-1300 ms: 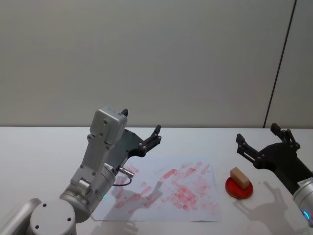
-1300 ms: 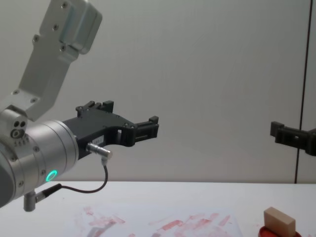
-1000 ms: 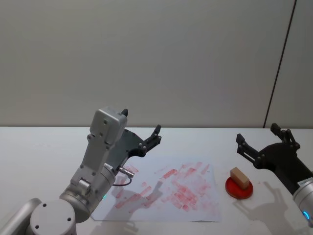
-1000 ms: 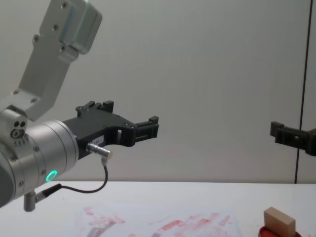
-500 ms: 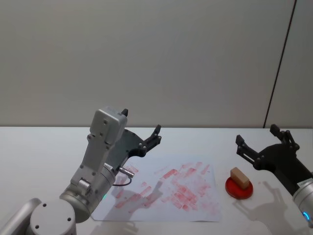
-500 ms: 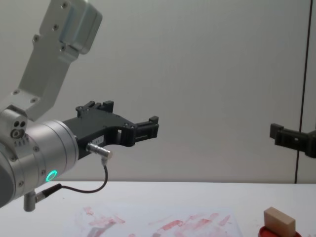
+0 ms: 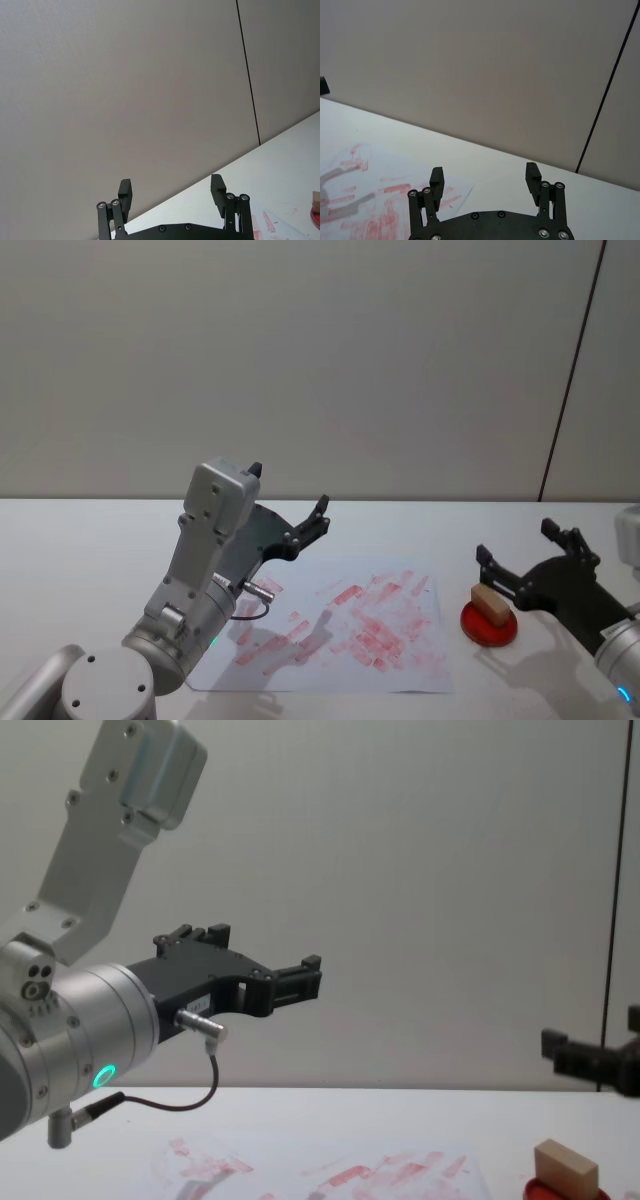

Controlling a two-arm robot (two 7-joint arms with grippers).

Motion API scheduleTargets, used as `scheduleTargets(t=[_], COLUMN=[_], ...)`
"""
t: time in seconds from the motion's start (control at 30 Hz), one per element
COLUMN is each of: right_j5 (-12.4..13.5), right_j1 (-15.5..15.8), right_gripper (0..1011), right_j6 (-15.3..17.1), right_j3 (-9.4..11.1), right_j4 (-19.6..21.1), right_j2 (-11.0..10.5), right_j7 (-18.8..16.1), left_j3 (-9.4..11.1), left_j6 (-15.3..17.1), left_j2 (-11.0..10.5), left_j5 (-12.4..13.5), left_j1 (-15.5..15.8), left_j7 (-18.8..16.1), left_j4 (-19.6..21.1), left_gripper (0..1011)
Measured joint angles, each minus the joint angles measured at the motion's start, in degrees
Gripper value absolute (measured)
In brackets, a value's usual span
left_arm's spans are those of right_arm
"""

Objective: Use the one hand to pick up the stamp and affix it onto the A4 paper.

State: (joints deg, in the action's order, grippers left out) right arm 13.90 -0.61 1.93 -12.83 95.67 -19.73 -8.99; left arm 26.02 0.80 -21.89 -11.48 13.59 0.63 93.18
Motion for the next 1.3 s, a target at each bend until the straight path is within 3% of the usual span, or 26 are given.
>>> scheduleTargets(t=[0.43,1.03,1.3], right_j5=[-2.45,-4.48,-4.83], right_j1=[-2.13,-5.07,-6.28], right_gripper=[1001,1001,833], right_j6=[0.56,2.15,2.68], right_j3=[-0.44,-1.29,-1.48], right_j4=[-6.8,-13.44,-15.32], right_j2=[0.41,1.9,2.46], right_j7=[-4.53,-7.62,-8.14], left_j3=[0.0,0.0,0.0], left_j6=[0.0,0.0,0.0], left_j2=[0.0,0.0,0.0], left_j5=[0.0,0.0,0.0], left_j1=[0.0,0.0,0.0], left_j7=[0.0,0.0,0.0], left_j4=[0.0,0.0,0.0], left_gripper=[1002,1003,1002])
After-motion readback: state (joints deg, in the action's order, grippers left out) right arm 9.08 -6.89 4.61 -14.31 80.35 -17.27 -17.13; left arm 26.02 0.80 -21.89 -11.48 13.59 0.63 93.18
